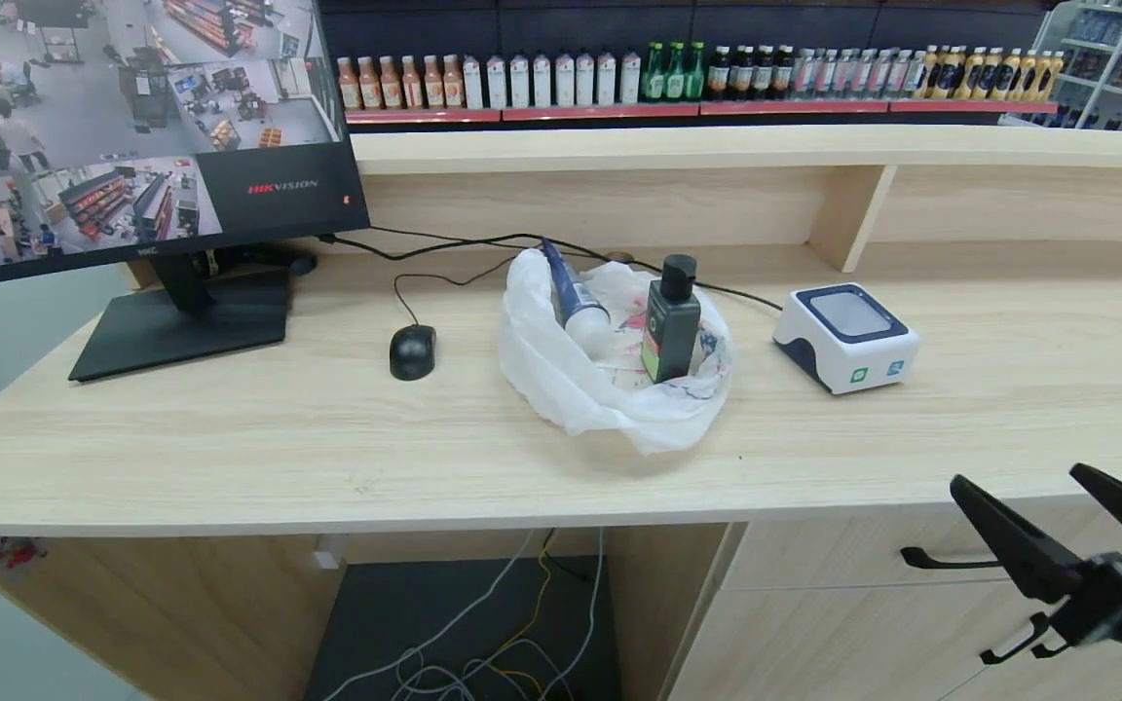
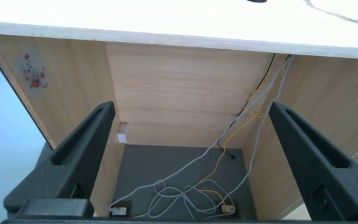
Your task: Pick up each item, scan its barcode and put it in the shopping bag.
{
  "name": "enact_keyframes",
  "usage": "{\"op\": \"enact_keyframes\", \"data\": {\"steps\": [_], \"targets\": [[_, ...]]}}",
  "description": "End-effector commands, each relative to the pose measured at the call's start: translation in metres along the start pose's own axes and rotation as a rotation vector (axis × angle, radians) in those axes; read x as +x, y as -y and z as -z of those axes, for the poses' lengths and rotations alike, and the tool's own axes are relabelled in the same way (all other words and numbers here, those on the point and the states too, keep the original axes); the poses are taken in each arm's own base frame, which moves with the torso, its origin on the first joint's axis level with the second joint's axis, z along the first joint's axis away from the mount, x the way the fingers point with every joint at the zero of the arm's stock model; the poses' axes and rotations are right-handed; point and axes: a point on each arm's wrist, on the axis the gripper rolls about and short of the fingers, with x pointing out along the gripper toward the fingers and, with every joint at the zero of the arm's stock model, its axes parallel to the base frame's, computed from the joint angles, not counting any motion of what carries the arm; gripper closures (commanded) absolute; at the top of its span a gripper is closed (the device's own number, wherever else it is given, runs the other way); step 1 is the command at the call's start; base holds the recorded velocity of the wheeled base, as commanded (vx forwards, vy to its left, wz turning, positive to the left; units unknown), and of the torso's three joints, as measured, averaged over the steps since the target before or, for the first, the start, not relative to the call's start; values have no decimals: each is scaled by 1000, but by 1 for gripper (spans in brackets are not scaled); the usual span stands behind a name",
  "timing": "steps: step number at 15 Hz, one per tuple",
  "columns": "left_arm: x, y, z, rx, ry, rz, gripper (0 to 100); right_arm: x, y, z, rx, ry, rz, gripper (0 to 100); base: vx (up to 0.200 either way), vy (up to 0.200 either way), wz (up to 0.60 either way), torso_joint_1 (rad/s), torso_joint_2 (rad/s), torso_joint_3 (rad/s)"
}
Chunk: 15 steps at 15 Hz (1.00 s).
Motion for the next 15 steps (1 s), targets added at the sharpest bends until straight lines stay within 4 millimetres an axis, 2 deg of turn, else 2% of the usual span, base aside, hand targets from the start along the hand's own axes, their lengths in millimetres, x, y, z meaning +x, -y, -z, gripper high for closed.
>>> {"op": "enact_keyframes", "data": {"steps": [1,3,5,7,9,14,15], "targets": [[0,0,0,0,1,-1,0,-78,24,6,-15,3,-152,0,0,0,0,0,0,0],[0,0,0,2,1,-1,0,-110,39,24,-87,-60,-213,0,0,0,0,0,0,0],[0,0,0,2,1,-1,0,-131,49,37,-126,-116,-256,0,0,0,0,0,0,0],[0,0,0,2,1,-1,0,-138,51,53,-178,-104,-330,0,0,0,0,0,0,0],[0,0,0,2,1,-1,0,-136,49,53,-177,-135,-326,0,0,0,0,0,0,0],[0,0,0,2,1,-1,0,-122,40,52,-129,-339,153,0,0,0,0,0,0,0],[0,0,0,2,1,-1,0,-125,39,52,-118,-308,227,0,0,0,0,0,0,0]]}}
